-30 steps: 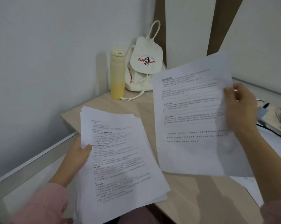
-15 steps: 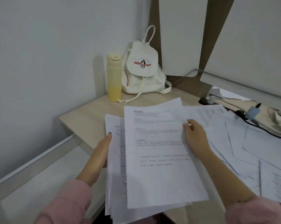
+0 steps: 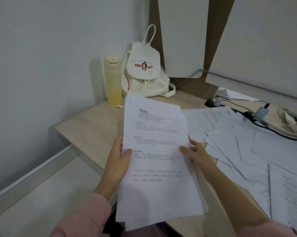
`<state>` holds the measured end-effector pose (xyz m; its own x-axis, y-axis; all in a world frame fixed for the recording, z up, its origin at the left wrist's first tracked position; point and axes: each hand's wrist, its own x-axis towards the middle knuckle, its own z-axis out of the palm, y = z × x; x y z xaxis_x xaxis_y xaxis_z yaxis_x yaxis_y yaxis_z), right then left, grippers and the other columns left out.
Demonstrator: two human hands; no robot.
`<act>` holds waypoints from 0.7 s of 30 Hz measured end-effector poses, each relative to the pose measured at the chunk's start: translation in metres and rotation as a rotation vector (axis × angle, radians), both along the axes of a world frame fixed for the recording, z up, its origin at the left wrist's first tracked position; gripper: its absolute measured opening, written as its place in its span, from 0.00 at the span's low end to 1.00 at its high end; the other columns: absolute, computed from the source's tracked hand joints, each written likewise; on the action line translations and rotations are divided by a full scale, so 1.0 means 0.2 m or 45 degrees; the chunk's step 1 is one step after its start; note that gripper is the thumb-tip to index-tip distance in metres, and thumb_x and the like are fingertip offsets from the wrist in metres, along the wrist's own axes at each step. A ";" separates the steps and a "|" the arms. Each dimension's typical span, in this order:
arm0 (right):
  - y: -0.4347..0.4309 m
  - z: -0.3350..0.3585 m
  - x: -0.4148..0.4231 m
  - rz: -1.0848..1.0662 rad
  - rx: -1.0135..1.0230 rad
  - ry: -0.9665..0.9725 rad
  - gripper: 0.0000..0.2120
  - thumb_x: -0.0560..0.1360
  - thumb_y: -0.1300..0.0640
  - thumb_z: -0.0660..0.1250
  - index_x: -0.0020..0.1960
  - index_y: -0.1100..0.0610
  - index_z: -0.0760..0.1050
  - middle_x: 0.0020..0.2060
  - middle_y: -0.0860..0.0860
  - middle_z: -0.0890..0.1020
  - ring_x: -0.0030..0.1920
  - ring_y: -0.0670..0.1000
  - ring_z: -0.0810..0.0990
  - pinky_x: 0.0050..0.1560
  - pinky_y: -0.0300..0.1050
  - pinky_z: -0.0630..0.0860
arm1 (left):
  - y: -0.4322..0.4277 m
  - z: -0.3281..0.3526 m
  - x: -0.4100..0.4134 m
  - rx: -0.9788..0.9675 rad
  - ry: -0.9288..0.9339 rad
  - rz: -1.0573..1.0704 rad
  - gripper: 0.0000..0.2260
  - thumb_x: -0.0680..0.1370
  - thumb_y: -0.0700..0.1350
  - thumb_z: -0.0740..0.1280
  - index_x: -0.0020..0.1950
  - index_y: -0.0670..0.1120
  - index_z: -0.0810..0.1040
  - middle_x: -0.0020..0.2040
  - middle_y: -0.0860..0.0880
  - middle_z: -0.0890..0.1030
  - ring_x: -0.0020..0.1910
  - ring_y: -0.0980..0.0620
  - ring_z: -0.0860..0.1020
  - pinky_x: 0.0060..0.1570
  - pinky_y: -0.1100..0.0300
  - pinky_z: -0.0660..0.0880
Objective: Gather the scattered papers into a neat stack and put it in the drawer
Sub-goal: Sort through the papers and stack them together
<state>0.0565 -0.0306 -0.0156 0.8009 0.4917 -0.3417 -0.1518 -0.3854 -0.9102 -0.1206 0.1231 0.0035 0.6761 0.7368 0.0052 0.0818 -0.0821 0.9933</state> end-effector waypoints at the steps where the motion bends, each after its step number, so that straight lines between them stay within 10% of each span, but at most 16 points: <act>1: -0.03 0.04 -0.01 0.038 0.076 0.036 0.25 0.73 0.53 0.69 0.67 0.56 0.67 0.61 0.54 0.78 0.58 0.55 0.79 0.62 0.53 0.73 | -0.01 0.04 0.02 0.005 -0.064 0.001 0.17 0.78 0.35 0.58 0.49 0.59 0.70 0.50 0.57 0.79 0.50 0.58 0.78 0.48 0.61 0.74; 9: -0.25 0.40 -0.09 -0.107 0.569 -0.343 0.14 0.76 0.61 0.63 0.59 0.52 0.76 0.54 0.48 0.84 0.53 0.49 0.83 0.52 0.47 0.78 | -0.11 0.29 0.14 0.063 -0.523 0.000 0.14 0.75 0.31 0.59 0.47 0.51 0.75 0.39 0.65 0.82 0.40 0.68 0.78 0.37 0.75 0.72; 21: -0.38 0.29 -0.17 -0.226 0.405 -0.254 0.17 0.75 0.65 0.59 0.58 0.50 0.76 0.50 0.43 0.83 0.50 0.43 0.81 0.49 0.40 0.76 | -0.24 0.15 0.19 0.025 -0.408 -0.088 0.14 0.68 0.40 0.61 0.49 0.54 0.77 0.43 0.62 0.83 0.44 0.64 0.80 0.40 0.71 0.75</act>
